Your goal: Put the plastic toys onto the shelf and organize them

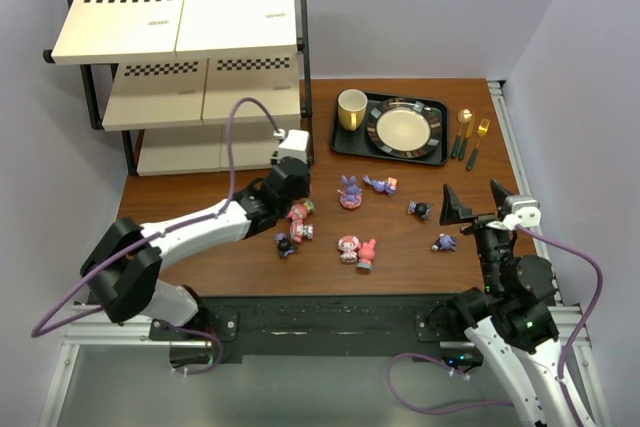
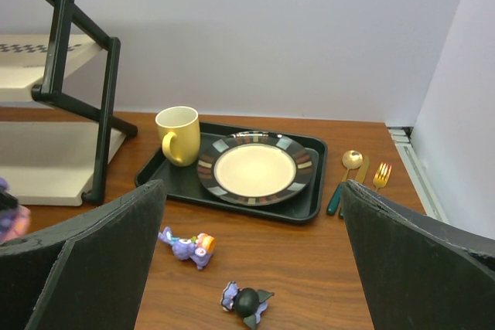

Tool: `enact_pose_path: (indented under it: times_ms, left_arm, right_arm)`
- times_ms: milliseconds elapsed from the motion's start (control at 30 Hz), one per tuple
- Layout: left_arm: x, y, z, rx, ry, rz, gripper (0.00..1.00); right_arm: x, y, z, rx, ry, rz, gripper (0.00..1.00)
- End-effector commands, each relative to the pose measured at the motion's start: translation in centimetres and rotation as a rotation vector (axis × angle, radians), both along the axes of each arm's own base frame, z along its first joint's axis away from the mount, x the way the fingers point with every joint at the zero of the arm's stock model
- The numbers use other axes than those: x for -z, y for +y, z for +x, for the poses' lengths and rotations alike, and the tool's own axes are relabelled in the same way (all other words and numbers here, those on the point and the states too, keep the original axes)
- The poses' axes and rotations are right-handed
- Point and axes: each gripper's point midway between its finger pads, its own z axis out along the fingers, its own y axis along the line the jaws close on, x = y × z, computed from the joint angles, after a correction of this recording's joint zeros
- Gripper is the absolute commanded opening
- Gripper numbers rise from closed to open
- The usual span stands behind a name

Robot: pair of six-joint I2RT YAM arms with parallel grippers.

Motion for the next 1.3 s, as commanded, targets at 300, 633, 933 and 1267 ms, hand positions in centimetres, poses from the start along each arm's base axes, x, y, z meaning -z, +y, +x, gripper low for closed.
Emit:
enact_pose_path:
  times_ms: [300,633,933,1267]
  left_arm:
    - [-3.1,17.6,2.4,-0.349,-0.3,0.051,0.0]
    - [-3.1,25.2,4.8,-0.422,-0.347,0.136,0.0]
    - [-2.2,29.9,6.7,-0.404,-0.371,0.119,0.0]
    - [-1.5,32.4,8.5,-0.384,-0.36,0.168,0.0]
  right_arm:
    - [-1.4,-0.1,-0.7,-0.007,-0.062,0.035,0.99]
    - [-1.8,0.3,-1.4,-0.045,-0.087,0.055,0.99]
    - [-1.8,0.7,-1.6,-0.065,-0.086,0.06,0.99]
    - [-1.7,0.7,-1.6,-0.066,-0.084,0.057,0.99]
